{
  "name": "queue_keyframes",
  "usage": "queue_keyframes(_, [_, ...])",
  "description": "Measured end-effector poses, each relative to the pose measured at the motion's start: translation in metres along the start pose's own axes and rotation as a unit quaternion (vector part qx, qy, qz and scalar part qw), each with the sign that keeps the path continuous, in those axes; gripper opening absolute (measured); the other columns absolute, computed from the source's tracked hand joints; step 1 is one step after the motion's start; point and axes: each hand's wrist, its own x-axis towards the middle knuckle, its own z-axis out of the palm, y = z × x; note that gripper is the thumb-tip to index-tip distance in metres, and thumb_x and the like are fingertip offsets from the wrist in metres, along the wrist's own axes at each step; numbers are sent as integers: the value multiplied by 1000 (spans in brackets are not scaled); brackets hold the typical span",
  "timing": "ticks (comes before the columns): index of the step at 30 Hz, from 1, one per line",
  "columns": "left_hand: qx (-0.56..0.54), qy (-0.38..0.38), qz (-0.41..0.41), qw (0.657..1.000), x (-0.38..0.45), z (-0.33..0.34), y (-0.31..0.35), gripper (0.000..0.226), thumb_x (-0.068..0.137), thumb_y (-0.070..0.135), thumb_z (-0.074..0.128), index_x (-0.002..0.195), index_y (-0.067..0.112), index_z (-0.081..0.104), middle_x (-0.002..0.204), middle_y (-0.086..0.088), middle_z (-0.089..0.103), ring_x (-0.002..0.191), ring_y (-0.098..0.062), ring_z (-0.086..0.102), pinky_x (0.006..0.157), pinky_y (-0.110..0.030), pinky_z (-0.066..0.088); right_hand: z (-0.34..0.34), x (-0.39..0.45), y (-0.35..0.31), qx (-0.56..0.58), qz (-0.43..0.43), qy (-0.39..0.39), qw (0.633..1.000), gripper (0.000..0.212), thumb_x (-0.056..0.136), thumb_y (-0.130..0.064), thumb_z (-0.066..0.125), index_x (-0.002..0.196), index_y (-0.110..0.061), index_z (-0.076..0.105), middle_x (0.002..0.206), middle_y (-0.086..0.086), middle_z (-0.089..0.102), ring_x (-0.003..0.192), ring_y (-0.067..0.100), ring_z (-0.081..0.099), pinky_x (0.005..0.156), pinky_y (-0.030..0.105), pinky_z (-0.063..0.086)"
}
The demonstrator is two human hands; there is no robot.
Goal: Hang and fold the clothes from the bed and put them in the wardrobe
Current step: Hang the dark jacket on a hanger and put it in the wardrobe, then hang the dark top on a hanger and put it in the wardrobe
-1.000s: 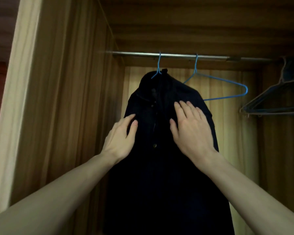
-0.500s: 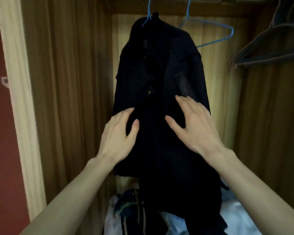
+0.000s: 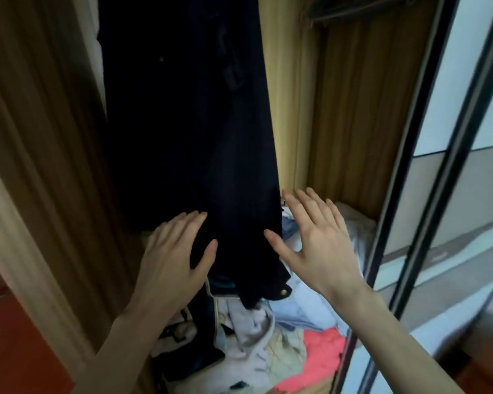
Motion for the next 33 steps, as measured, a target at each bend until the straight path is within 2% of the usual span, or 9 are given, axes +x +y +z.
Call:
queue_keyframes(3, [-18, -15, 24, 999, -20, 7, 13, 57, 102, 54, 37, 148, 22, 50, 149, 5, 53, 143, -16, 43, 115, -36, 32, -5, -33, 4, -24, 37, -10, 999, 77, 98, -71, 37, 154, -19, 46, 159, 0, 46, 152, 21, 34, 127, 41, 20])
queue_keyframes(7, [-53, -14, 56, 997, -39, 20, 37, 55, 101, 51, 43, 142, 18, 57, 144, 2, 58, 137, -21, 49, 111, -42, 39, -11, -72, 15, -52, 87, -32, 994, 75, 97, -70, 41, 155, -22, 44, 158, -1, 47, 151, 22, 36, 125, 44, 23])
queue_keyframes(13, [-104, -41, 98, 989, -52, 47, 82, 55, 98, 48, 48, 140, 14, 59, 143, -1, 59, 134, -24, 52, 111, -43, 42, -37, -119, 41, -66, 147, -49, 986, 75, 96, -69, 48, 153, -21, 46, 153, -2, 51, 148, 22, 39, 123, 47, 28])
queue_keyframes(16, [-138, -43, 114, 983, -58, 58, 110, 54, 97, 46, 50, 140, 15, 57, 140, 0, 59, 130, -23, 54, 109, -40, 41, -58, -144, 58, -83, 165, -60, 981, 76, 96, -71, 46, 155, -24, 44, 154, -2, 50, 150, 23, 37, 126, 46, 24])
queue_keyframes(19, [-168, -45, 130, 976, -60, 68, 143, 56, 96, 47, 52, 141, 14, 56, 138, -1, 60, 126, -23, 55, 106, -38, 41, -81, -168, 77, -110, 186, -69, 974, 78, 96, -74, 43, 157, -26, 40, 158, -2, 47, 152, 22, 33, 126, 40, 13])
queue_keyframes(24, [-197, -63, 167, 964, -71, 79, 203, 57, 97, 48, 52, 142, 12, 55, 137, -3, 60, 128, -25, 55, 106, -39, 41, -122, -212, 109, -138, 243, -72, 957, 82, 95, -78, 38, 161, -29, 32, 164, -4, 38, 157, 20, 23, 125, 36, 2])
queue_keyframes(27, [-218, -69, 180, 957, -79, 86, 238, 55, 96, 45, 55, 141, 12, 56, 136, -4, 61, 127, -26, 56, 105, -40, 43, -152, -241, 125, -145, 280, -60, 947, 81, 97, -77, 39, 162, -31, 28, 165, -4, 36, 157, 20, 22, 126, 38, 5])
queue_keyframes(33, [-259, -91, 204, 940, -95, 94, 312, 55, 98, 45, 51, 143, 14, 53, 139, -4, 60, 129, -25, 55, 106, -41, 44, -212, -296, 153, -157, 347, -36, 924, 80, 96, -75, 44, 159, -28, 34, 164, -2, 39, 155, 21, 26, 126, 42, 11])
